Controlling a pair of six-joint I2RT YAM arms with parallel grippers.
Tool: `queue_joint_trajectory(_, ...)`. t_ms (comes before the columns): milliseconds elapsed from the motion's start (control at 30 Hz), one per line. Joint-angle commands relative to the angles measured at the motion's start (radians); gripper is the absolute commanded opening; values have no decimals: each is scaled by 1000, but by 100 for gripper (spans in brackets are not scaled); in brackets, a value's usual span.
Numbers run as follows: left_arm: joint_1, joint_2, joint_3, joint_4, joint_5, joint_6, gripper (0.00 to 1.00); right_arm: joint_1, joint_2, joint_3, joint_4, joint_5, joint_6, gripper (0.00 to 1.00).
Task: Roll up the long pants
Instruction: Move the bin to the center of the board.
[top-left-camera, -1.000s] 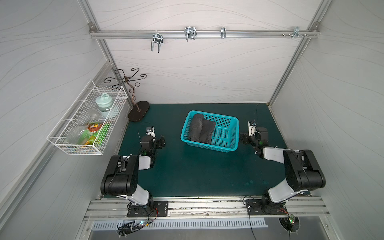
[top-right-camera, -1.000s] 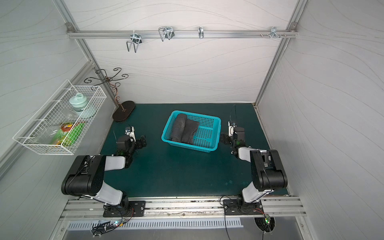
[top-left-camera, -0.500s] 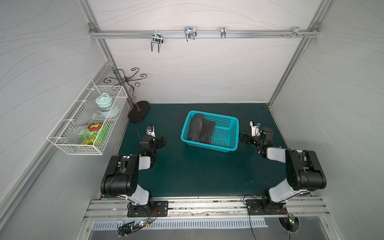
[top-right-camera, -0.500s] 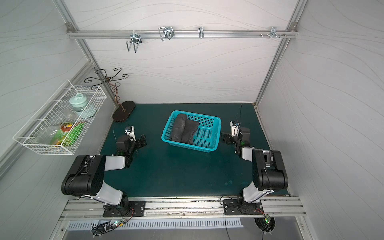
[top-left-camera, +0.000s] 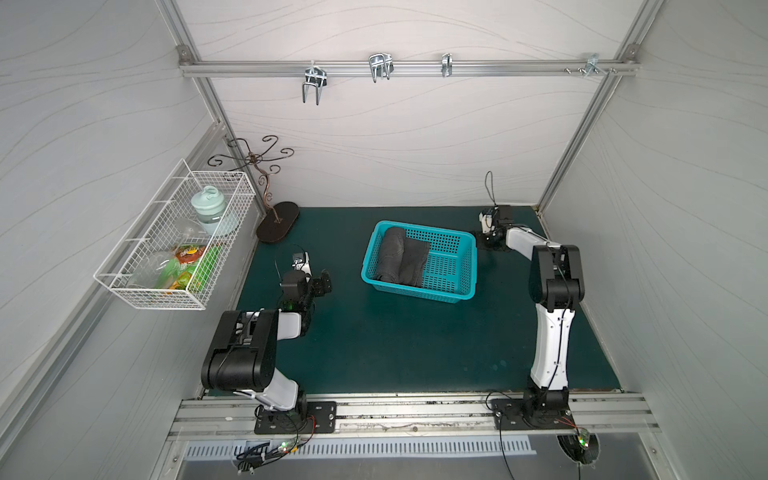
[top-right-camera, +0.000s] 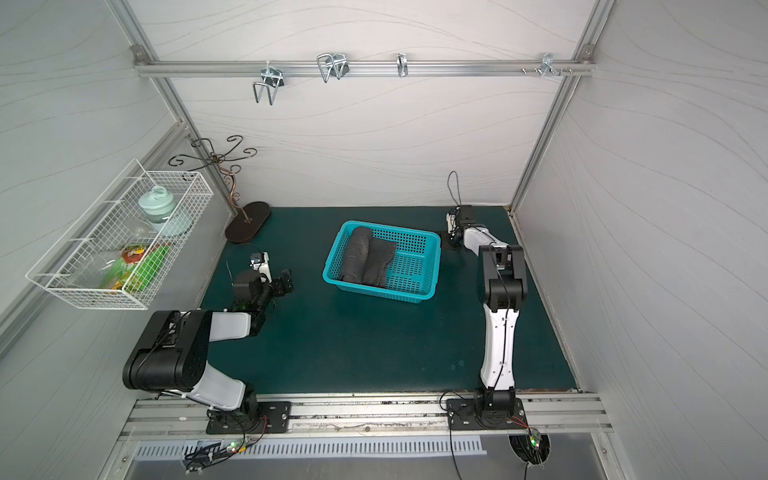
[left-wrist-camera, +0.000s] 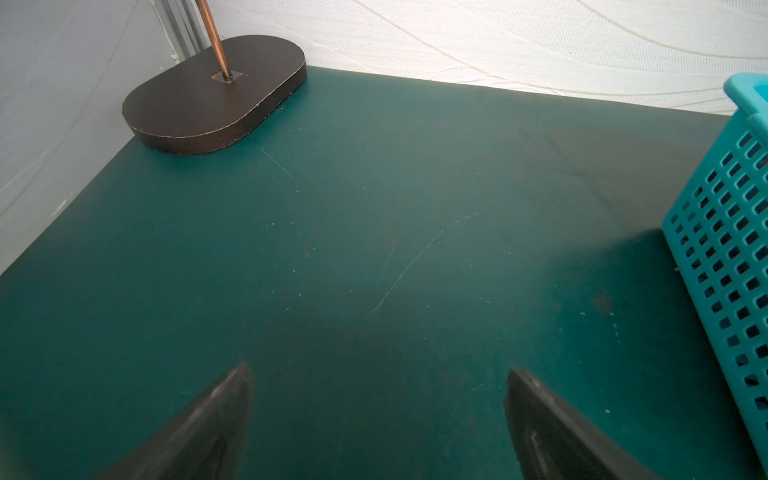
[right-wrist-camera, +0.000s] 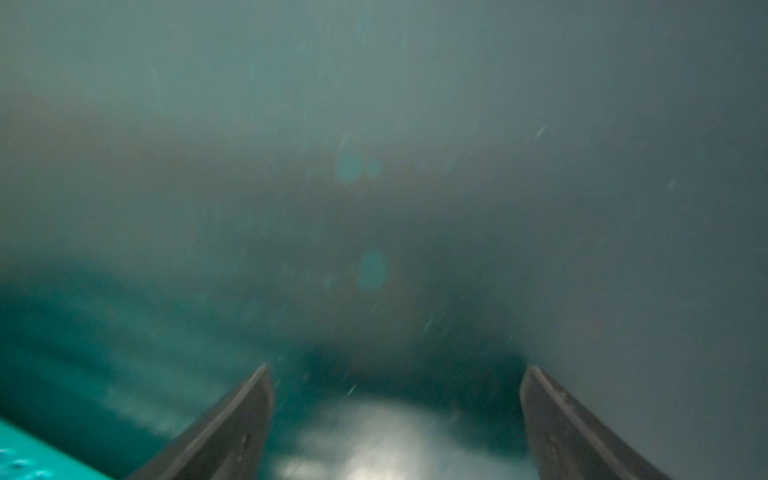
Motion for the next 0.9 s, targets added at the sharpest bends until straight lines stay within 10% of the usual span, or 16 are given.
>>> queue_joint_trajectory(0,0,3,6,54,2,10,99,30,44,-57,-304,64,26,99)
queue_joint_trajectory(400,0,4,6,54,2,9,99,35,19,-85,-280,79,24,99)
queue_joint_trajectory(733,0,4,6,55,2,8,99,-33,-419,-631,278,58,55,99)
queue_joint_trajectory(867,0,5,6,55,2,8,99,-59,-403,-608,233,130,124,99)
